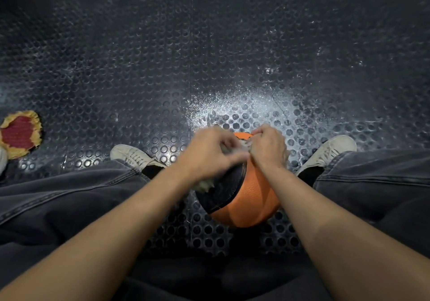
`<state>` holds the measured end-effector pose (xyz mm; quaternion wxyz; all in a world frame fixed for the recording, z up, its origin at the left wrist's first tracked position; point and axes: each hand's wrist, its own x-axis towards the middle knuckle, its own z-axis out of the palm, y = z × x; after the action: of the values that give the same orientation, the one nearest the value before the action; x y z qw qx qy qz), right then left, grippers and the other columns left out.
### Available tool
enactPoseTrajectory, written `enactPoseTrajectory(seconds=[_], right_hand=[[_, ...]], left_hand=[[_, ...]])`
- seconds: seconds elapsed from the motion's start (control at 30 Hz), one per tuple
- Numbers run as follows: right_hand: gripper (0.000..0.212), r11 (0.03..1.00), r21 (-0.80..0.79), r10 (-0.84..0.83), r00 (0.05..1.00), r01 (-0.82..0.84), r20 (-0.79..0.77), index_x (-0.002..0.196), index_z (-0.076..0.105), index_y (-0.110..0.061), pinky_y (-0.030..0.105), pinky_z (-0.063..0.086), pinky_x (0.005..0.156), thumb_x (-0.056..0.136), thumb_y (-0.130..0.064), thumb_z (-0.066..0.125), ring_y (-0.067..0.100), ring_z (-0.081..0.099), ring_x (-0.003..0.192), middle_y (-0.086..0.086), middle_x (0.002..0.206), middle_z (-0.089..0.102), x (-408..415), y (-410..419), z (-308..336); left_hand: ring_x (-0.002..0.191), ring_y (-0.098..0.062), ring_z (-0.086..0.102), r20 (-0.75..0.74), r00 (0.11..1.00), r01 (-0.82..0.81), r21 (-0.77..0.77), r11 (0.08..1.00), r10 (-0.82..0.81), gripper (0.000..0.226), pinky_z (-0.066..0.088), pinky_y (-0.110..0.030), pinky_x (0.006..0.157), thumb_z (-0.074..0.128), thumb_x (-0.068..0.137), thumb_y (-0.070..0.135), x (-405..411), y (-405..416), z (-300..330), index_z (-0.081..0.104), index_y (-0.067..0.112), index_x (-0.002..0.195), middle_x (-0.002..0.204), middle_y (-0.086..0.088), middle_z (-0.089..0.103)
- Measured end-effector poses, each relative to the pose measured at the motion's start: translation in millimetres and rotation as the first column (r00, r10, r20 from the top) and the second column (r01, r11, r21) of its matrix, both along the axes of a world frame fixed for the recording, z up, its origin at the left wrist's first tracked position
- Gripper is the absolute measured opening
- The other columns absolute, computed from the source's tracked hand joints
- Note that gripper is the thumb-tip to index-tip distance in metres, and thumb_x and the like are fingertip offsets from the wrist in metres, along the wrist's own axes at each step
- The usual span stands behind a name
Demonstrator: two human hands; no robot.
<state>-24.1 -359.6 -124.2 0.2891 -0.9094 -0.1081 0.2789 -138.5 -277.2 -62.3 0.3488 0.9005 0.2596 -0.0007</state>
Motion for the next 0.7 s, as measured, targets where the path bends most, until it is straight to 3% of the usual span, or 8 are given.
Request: enactPoseTrajectory(seconds=[0.1,0.17,0.27,0.37,0.43,0.53,0.6,0.7], right_hand=[[0.025,1.0,0.007,0.008,0.999,-0.008,-0.032,0.098,0.069,-0.022,0.043,0.042,0.095,0.099,-0.017,0.045,0.021,0.052,0.09,-0.003,0.098,0.061,7.5,-3.5,0.8],[0.024,1.0,0.015,0.019,0.999,-0.018,-0.043,0.097,0.07,-0.022,0.038,0.043,0.089,0.099,-0.018,0.046,0.021,0.052,0.087,-0.004,0.093,0.06,12.0,-6.4,1.6],[0.025,0.999,0.019,0.04,0.998,-0.039,-0.042,0.093,0.069,-0.021,0.042,0.044,0.093,0.1,-0.016,0.045,0.02,0.055,0.089,-0.005,0.09,0.059,12.2,-5.2,1.3],[0.026,1.0,-0.008,0.008,1.0,-0.009,-0.006,0.091,0.066,-0.02,0.053,0.042,0.101,0.097,-0.01,0.043,0.02,0.056,0.092,-0.005,0.095,0.06,2.8,0.2,1.2],[0.022,0.999,-0.029,-0.023,0.999,0.024,0.025,0.09,0.063,-0.021,0.052,0.04,0.102,0.099,-0.015,0.043,0.02,0.054,0.093,-0.004,0.099,0.058,-0.5,2.5,1.0],[0.024,0.997,-0.063,-0.047,0.999,0.048,0.013,0.097,0.066,-0.021,0.042,0.039,0.099,0.102,-0.02,0.042,0.019,0.048,0.089,-0.002,0.1,0.058,4.3,-4.2,-0.8],[0.027,0.999,-0.041,-0.017,1.0,0.017,0.005,0.097,0.067,-0.02,0.046,0.041,0.1,0.102,-0.019,0.041,0.02,0.05,0.09,-0.002,0.101,0.061,5.3,-7.1,-1.1],[0.026,0.999,0.01,0.046,0.999,-0.046,0.007,0.094,0.067,-0.02,0.051,0.042,0.101,0.099,-0.012,0.042,0.02,0.054,0.095,-0.003,0.103,0.06,-3.6,0.0,2.7]], left_hand=[[0.135,-0.012,0.032,-0.026,0.968,0.249,0.117,0.961,-0.248,0.053,0.018,-0.035,0.113,0.038,0.093,0.055,-23.0,-18.6,-24.9,0.048,0.025,0.135,0.14,0.006,0.046],[0.147,-0.011,0.011,-0.019,0.957,0.288,0.145,0.946,-0.289,0.055,0.003,-0.039,0.12,0.029,0.097,0.048,-30.5,-19.4,-35.4,0.032,0.025,0.147,0.154,0.005,0.031],[0.131,-0.018,0.045,-0.004,0.991,0.133,0.119,0.984,-0.134,0.045,0.034,-0.035,0.11,0.035,0.099,0.033,-13.6,-22.9,-34.9,0.042,0.022,0.142,0.141,-0.003,0.051],[0.071,-0.016,0.057,-0.229,0.91,-0.359,-0.013,0.933,0.347,0.031,0.046,-0.027,0.069,0.04,0.1,0.033,25.5,0.9,-34.9,0.061,0.02,0.121,0.094,-0.004,0.067],[0.071,-0.01,0.055,-0.204,0.938,-0.285,0.0,0.958,0.279,0.029,0.047,-0.029,0.075,0.043,0.099,0.028,24.8,4.3,-35.7,0.062,0.02,0.121,0.092,-0.003,0.066],[0.121,-0.01,0.049,0.093,0.99,0.109,-0.034,0.993,-0.105,0.035,0.034,-0.033,0.111,0.045,0.095,0.018,-14.9,-27.1,-25.4,0.057,0.017,0.128,0.129,-0.003,0.059],[0.139,-0.012,0.034,0.104,0.957,0.264,0.06,0.963,-0.269,0.042,0.023,-0.031,0.118,0.042,0.094,0.022,-42.2,-30.6,-31.5,0.051,0.015,0.135,0.144,-0.002,0.048],[0.102,-0.007,0.059,-0.061,0.996,-0.059,-0.009,0.998,0.058,0.034,0.045,-0.021,0.098,0.04,0.101,0.027,-22.7,-4.4,-35.2,0.056,0.017,0.129,0.12,0.005,0.062]])
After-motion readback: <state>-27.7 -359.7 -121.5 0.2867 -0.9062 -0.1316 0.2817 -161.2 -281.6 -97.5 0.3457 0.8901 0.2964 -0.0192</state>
